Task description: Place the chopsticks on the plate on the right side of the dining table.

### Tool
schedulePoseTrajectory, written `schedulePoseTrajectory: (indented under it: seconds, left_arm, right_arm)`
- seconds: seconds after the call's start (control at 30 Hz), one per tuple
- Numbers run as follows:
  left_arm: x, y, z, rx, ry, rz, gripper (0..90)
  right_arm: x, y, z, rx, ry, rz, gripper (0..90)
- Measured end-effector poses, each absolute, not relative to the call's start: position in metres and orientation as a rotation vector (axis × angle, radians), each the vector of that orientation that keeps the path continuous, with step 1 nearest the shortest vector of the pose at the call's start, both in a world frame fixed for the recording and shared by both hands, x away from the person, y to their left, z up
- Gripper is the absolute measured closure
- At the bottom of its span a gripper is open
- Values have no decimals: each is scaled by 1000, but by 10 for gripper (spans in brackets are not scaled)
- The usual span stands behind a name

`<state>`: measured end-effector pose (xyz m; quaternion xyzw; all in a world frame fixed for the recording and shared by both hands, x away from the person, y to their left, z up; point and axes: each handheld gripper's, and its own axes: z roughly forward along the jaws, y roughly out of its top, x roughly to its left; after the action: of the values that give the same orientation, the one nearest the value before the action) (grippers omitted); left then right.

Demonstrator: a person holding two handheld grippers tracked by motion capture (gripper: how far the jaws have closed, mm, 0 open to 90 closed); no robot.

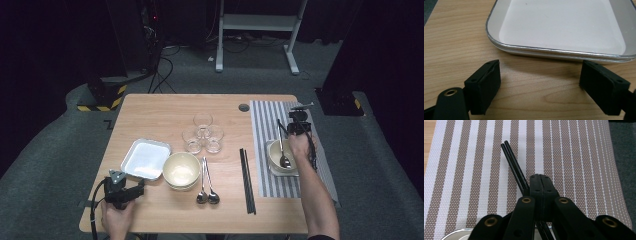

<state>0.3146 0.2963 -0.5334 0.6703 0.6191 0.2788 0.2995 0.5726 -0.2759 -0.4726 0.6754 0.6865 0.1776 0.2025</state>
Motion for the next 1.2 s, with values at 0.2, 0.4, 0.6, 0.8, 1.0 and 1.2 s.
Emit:
schedulePoseTrajectory:
  seconds: [0.2, 0.4, 0.6, 0.8, 1.0, 1.2]
  left_arm:
    - [315, 296, -533, 1780, 1643, 739, 173]
    - [315, 296, -533, 1781, 1642, 738, 172]
    - [315, 296, -533, 1781, 1642, 738, 172]
    - [315, 296, -533, 1781, 1641, 738, 172]
    - [315, 296, -533, 1781, 1641, 738, 172]
    - [315, 296, -533, 1781, 1642, 736, 172]
  right_arm:
    - [574, -274, -474, 1881, 1922, 485, 899]
    - [575, -273, -474, 1875, 1936, 480, 899]
    - [574, -272, -474, 1871, 1947, 487, 899]
    - [574, -269, -474, 1866, 1965, 488, 898]
    - [574, -268, -474, 1863, 1976, 491, 899]
    - [573, -265, -473, 1852, 1984, 507, 899]
